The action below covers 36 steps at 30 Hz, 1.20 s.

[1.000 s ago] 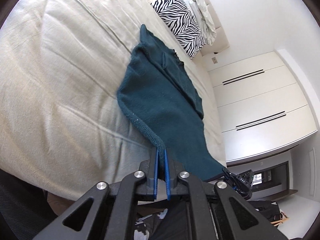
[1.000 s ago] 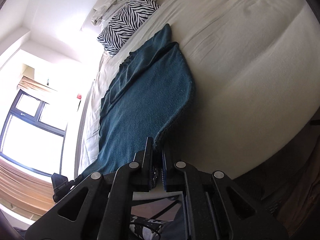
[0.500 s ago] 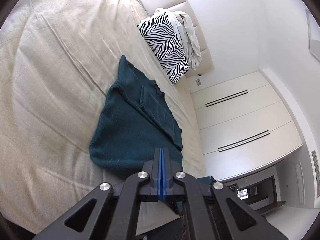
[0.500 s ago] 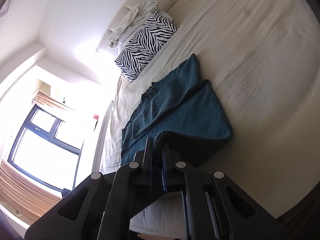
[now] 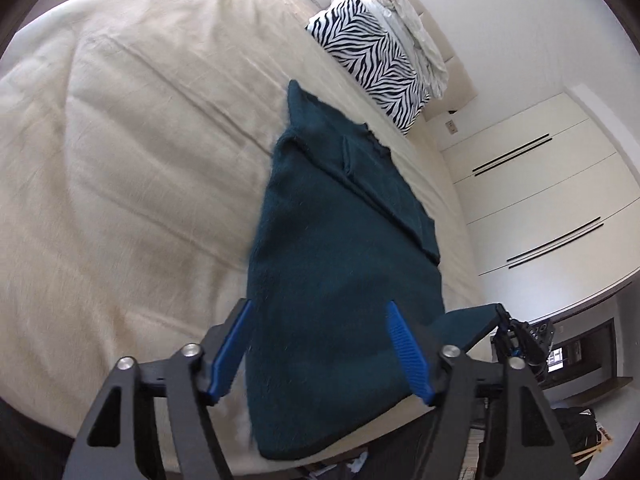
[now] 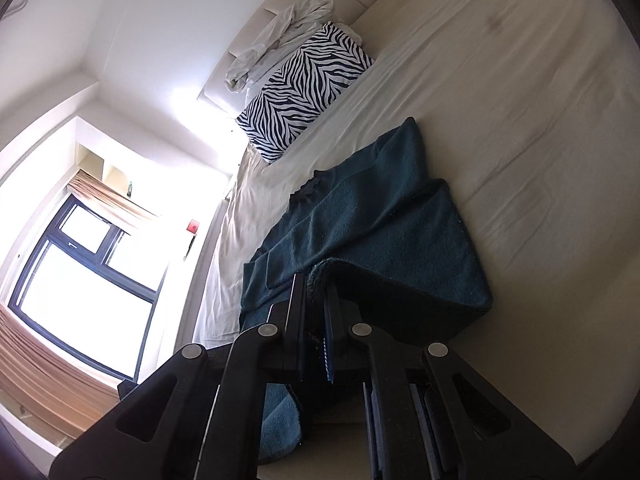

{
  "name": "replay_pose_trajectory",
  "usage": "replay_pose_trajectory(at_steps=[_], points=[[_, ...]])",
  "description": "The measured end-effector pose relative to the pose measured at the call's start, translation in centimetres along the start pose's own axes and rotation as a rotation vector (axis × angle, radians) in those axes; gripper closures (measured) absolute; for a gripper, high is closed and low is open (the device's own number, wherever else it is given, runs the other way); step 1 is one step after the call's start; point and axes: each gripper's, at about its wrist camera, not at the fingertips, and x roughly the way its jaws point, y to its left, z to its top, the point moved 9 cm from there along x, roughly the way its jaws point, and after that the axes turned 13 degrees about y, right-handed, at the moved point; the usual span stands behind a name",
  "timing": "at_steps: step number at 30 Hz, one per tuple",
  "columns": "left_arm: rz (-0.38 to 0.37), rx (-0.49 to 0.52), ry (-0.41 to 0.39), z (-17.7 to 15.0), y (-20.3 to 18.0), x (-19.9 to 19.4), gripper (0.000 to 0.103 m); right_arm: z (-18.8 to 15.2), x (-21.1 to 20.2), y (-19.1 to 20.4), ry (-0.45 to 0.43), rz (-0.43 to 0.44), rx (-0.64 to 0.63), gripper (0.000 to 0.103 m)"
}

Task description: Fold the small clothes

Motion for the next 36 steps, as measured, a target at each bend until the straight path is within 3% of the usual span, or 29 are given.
replay_pose_trajectory(at_steps=[4, 6, 10, 14, 16, 18, 23, 26, 36], points=[[-0.03, -0.088, 0.127, -5.4, 2.4, 2.8, 0.03, -3.7, -1.8, -2.7, 0.004, -0.011, 0.047, 0.097], [-0.008, -0.104, 0.163, -7.1, 3.5, 4.0, 0.031, -5.3, -2.9, -4.6, -0.005, -0.01, 0.094, 0.097], [-0.003, -0.096, 0.135, -7.7, 4.0, 4.6, 0.033, -8.2, -4.5, -8.3, -0.016, -0.003, 0.189, 0.097], [-0.108, -0.096, 0.12, -7.4, 4.2, 5.2, 0.032, -10.4, -4.7, -10.5, -0.009, -0.03, 0.212, 0.097], [-0.219, -0.155, 0.098, -7.1, 4.9, 5.1, 0.033, -11.0, -4.5, -11.3, -0.011, -0.012, 0.232, 0.097], [-0.291, -0.21, 0.095, -6.9, 5.5, 4.9, 0.037, -11.3, -4.4, -11.8, -0.009, -0.007, 0.246, 0.097], [-0.276, -0.184, 0.145, -8.1, 5.6, 5.2, 0.074, -11.1, -4.0, -11.3, -0.009, 0.001, 0.235, 0.097], [-0.297, -0.203, 0.152, -8.7, 5.4, 5.6, 0.083, -11.1, -3.9, -11.2, -0.006, -0.002, 0.238, 0.097], [-0.406, -0.236, 0.096, -7.5, 5.0, 3.3, 0.095, -11.5, -3.9, -11.2, 0.001, -0.011, 0.244, 0.097]])
